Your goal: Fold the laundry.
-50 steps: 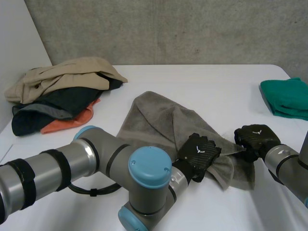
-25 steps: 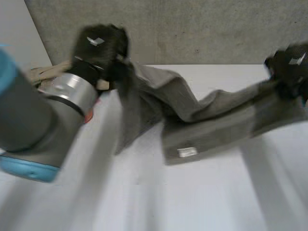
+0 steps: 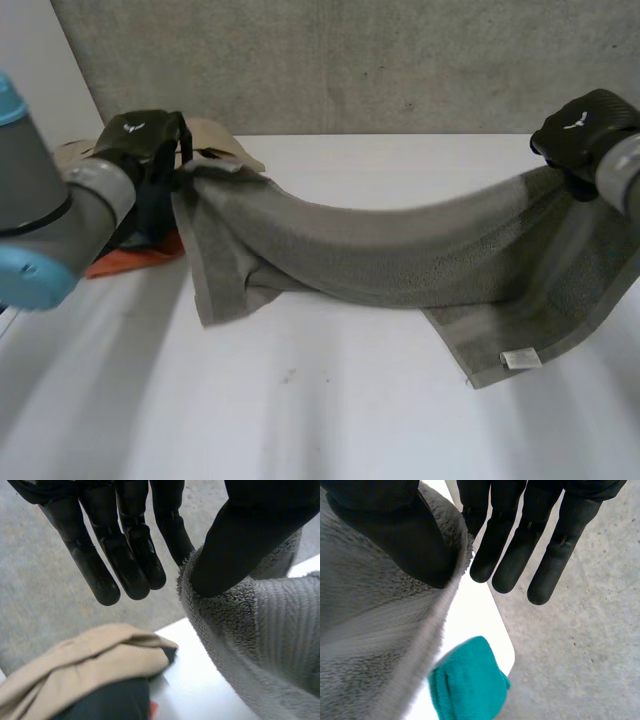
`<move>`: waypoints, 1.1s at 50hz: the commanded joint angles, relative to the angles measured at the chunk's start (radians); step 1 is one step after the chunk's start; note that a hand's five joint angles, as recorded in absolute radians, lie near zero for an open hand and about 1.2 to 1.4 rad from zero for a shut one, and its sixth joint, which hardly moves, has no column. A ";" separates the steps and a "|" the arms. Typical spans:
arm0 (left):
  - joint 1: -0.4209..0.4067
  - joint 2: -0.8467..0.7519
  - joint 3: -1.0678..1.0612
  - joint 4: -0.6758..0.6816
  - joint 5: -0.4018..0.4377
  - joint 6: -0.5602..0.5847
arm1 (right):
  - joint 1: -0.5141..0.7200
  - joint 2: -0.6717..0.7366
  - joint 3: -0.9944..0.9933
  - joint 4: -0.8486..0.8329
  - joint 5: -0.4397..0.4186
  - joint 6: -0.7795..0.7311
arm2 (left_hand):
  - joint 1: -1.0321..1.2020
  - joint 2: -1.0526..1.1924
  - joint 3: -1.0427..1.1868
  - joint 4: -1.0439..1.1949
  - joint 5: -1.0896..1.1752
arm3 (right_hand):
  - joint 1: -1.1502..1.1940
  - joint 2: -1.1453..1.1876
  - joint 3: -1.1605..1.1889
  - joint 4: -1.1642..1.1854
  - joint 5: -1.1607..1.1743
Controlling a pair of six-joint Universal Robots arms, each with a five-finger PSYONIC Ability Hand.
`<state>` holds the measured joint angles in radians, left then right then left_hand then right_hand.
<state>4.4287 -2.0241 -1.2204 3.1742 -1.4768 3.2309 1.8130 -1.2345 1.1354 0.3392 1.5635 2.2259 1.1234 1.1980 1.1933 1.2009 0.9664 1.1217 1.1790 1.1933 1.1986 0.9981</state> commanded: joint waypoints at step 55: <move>0.071 0.039 -0.536 0.386 0.035 0.156 | 0.037 0.082 0.670 -0.760 -0.100 0.124 | -0.537 -0.612 -0.607 -0.614 -0.555 | 0.275 0.217 0.203 0.198 0.224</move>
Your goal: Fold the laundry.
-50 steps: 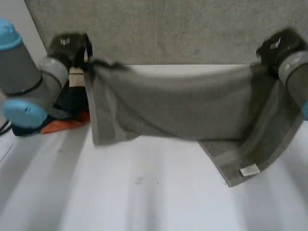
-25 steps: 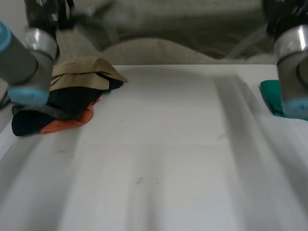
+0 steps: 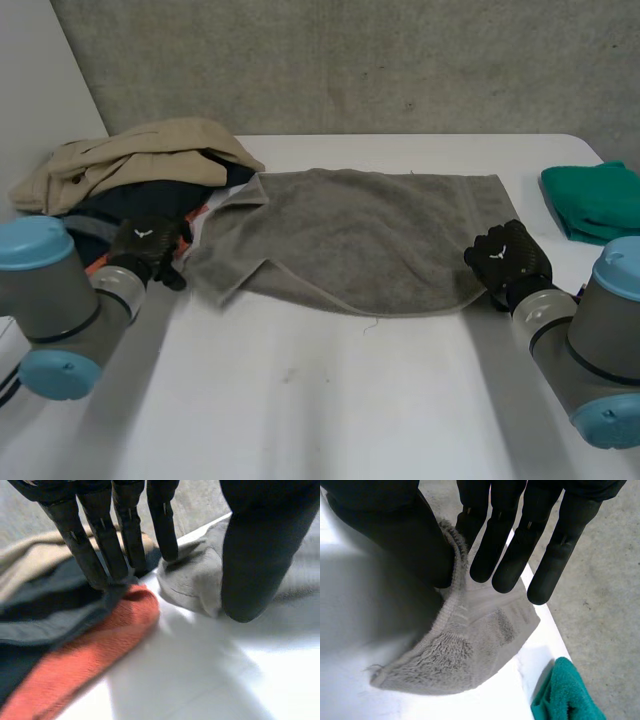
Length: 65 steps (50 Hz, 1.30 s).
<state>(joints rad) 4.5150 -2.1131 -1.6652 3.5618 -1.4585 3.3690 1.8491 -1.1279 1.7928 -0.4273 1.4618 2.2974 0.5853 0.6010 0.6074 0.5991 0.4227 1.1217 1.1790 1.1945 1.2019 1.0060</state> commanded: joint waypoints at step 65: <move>-0.188 -0.025 0.021 0.117 -0.221 0.242 | -0.005 -0.039 0.048 0.015 0.014 0.116 | 0.259 0.244 0.237 0.246 0.248 | 0.275 0.217 0.202 0.194 0.216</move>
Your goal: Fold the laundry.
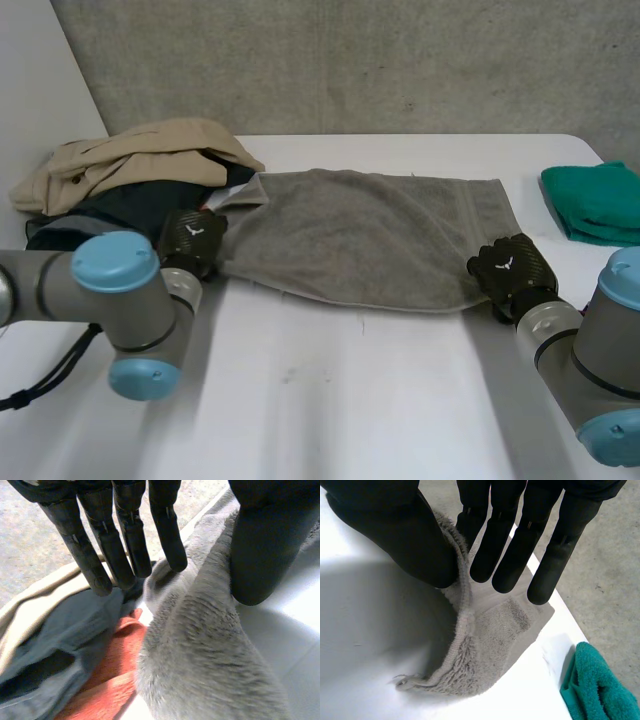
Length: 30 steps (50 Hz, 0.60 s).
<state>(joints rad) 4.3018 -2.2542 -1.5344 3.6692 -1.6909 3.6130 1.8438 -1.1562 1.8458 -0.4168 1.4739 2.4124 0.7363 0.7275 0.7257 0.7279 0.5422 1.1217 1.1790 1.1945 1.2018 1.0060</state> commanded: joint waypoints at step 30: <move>0.108 0.834 -0.291 -0.360 0.189 0.093 | -0.081 -0.505 -0.288 0.614 0.040 -0.128 | 0.660 0.669 0.671 0.668 0.680 | 0.275 0.217 0.202 0.194 0.216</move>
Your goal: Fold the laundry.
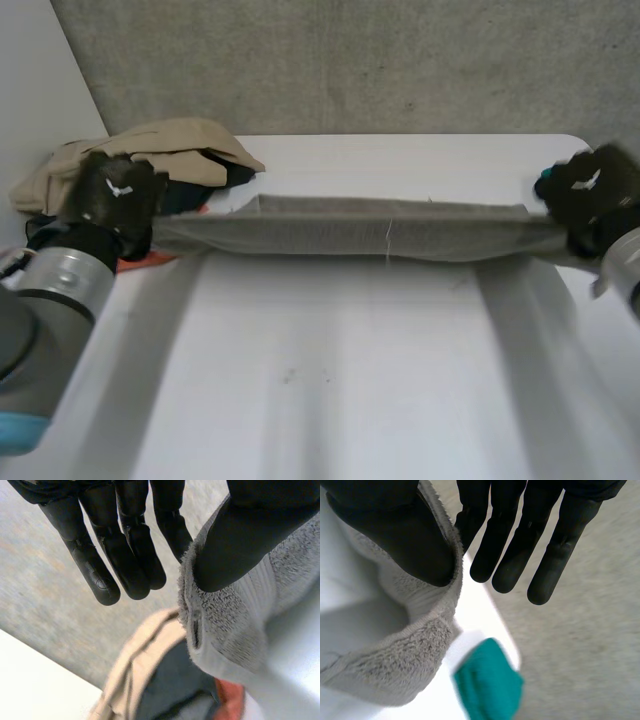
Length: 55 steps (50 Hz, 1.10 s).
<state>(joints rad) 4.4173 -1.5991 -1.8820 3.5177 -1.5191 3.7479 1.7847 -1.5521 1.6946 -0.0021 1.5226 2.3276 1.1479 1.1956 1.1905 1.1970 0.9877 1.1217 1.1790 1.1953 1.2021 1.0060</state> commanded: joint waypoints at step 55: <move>-0.032 -0.564 0.589 0.254 -0.032 -0.129 | 0.042 0.561 -0.484 -0.481 0.033 0.015 | 0.248 0.201 0.206 0.199 0.234 | 0.275 0.217 0.201 0.194 0.216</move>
<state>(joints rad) 4.3899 -2.1657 -1.0917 3.7794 -1.5914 3.6080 1.8330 -1.0457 1.1007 -0.5458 1.6129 2.3467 1.1479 1.1996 1.1945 1.2015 0.9986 1.1218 1.1799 1.1972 1.2025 1.0304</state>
